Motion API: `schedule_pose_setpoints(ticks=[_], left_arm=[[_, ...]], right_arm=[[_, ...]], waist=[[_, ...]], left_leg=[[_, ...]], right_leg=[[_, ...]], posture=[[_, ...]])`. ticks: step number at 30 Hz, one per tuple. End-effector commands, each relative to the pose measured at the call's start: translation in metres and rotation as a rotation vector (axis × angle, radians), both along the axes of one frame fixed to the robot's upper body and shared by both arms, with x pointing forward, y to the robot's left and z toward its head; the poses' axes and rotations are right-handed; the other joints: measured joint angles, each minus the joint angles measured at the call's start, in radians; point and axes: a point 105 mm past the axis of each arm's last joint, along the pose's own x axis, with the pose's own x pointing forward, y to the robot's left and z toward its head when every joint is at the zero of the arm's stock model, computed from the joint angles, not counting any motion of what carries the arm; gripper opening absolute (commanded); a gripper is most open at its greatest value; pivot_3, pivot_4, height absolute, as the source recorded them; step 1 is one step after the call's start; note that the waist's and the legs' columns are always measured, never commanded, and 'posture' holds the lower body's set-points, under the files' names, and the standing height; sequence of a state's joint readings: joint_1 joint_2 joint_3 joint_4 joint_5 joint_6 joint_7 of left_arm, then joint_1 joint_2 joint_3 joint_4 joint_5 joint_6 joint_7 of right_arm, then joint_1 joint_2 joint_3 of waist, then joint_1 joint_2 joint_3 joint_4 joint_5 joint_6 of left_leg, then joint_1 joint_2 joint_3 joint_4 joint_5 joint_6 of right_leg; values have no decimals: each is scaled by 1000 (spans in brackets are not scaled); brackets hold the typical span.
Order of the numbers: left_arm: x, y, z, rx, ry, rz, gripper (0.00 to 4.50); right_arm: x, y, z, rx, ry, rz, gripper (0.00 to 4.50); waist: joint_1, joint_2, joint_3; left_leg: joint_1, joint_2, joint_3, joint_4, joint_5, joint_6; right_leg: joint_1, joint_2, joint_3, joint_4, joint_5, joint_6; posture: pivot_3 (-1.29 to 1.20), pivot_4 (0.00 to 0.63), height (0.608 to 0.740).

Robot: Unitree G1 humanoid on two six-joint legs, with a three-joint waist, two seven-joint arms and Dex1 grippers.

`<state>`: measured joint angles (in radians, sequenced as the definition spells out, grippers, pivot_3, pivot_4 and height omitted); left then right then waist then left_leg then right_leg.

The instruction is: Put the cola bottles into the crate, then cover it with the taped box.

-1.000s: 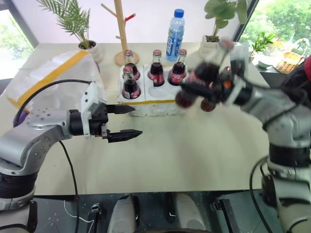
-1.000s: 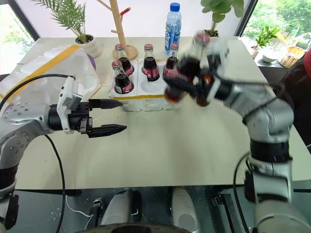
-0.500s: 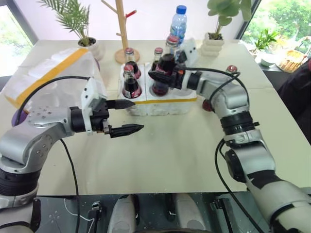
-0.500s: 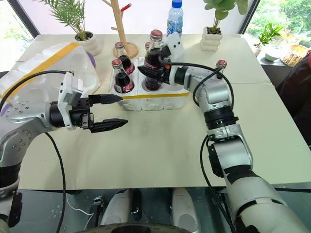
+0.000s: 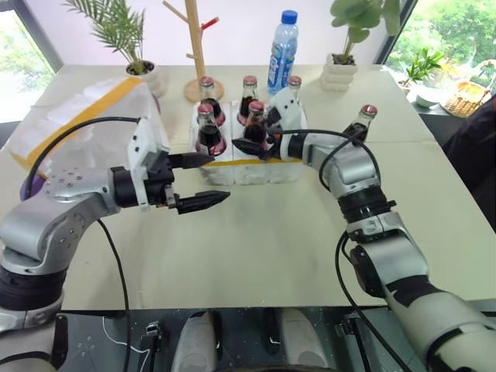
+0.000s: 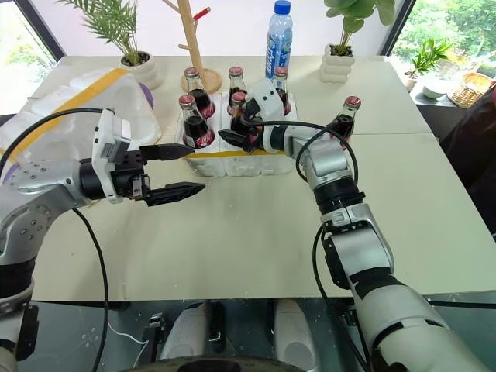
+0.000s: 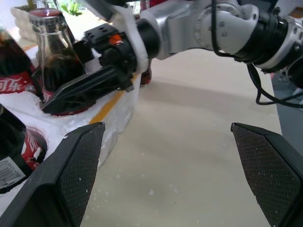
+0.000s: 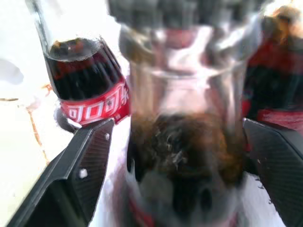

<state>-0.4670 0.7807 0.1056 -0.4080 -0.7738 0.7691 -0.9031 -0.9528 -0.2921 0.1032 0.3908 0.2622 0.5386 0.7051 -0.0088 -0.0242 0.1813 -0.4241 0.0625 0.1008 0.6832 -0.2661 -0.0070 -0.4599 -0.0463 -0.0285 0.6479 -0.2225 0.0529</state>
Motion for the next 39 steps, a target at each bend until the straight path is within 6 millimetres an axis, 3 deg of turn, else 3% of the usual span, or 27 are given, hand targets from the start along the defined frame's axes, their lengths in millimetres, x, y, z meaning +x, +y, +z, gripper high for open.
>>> schedule_pose_setpoints(ticks=[1, 4, 10, 12, 16, 21, 31, 34, 36, 37, 39], left_arm=[[-1, -2, 9, -8, -50, -14, 4500], [0, -3, 9, -8, -50, -25, 4500], [5, -8, 9, -10, -51, -62, 4500], [7, -15, 9, -23, -55, -83, 4500], [12, -27, 10, -30, -69, -115, 4500], [16, -33, 14, -33, -81, -136, 4500], [19, -27, 16, -14, -92, -115, 4500], [18, -24, 16, -9, -97, -100, 4500], [18, -22, 17, -12, -101, -85, 4500], [18, -21, 18, -13, -103, -78, 4500], [17, -16, 18, -18, -108, -51, 4500]], right_arm=[[-29, -24, 33, 34, -88, 0, 4486], [-61, -47, 31, 22, -57, -20, 4486], [-102, -112, -4, -12, 79, -298, 4486], [-101, -138, -17, 19, 112, -460, 4486], [-84, -165, -24, 79, 96, -676, 4486], [-60, -170, -20, 142, 47, -749, 4486], [-12, -162, -26, 194, 57, -720, 4486], [0, -167, -28, 178, 48, -738, 3658], [0, -168, -18, 166, 9, -712, 2767], [-1, -169, -13, 161, -11, -700, 2791], [-6, -171, 23, 205, -95, -648, 2791]], waist=[[1, 0, 0], [-1, 0, 0], [-2, -1, 0], [-3, -1, 0], [-5, -1, -1], [-6, -1, -1], [-5, -1, -1], [-5, -1, -1], [-5, -1, -1], [-4, -1, 0], [-5, 0, 0]], left_leg=[[0, 0, 0, 0, 0, 0], [0, 0, 0, 0, 0, 0], [2, 0, 0, 0, 0, 0], [3, 0, 0, 0, 0, 0], [4, -1, 1, 0, 0, 0], [4, -1, 0, 0, 0, 0], [3, -1, 0, 0, 0, 0], [3, -1, 0, 0, 0, 0], [3, -1, 0, 0, 0, 0], [3, -1, 0, 0, 0, 0], [2, -1, 0, 0, 0, 0]], right_leg=[[0, 0, 0, 0, 0, 0], [0, 0, 0, 0, 0, 0], [1, 1, 0, 0, 0, 0], [2, 1, 1, -1, 0, 0], [2, 1, 2, 0, 0, 0], [2, 2, 3, 0, 0, 0], [2, 1, 3, 0, 0, 0], [2, 2, 3, 0, 0, 0], [2, 1, 2, 0, 0, 0], [2, 1, 2, 0, 0, 0], [1, 1, 3, 0, 0, 0]], posture=[[0, 150, 740], [0, 150, 740], [0, 150, 740], [0, 150, 740], [0, 150, 740], [0, 150, 740], [0, 150, 740], [0, 150, 740], [0, 150, 740], [0, 150, 740], [0, 150, 740]])
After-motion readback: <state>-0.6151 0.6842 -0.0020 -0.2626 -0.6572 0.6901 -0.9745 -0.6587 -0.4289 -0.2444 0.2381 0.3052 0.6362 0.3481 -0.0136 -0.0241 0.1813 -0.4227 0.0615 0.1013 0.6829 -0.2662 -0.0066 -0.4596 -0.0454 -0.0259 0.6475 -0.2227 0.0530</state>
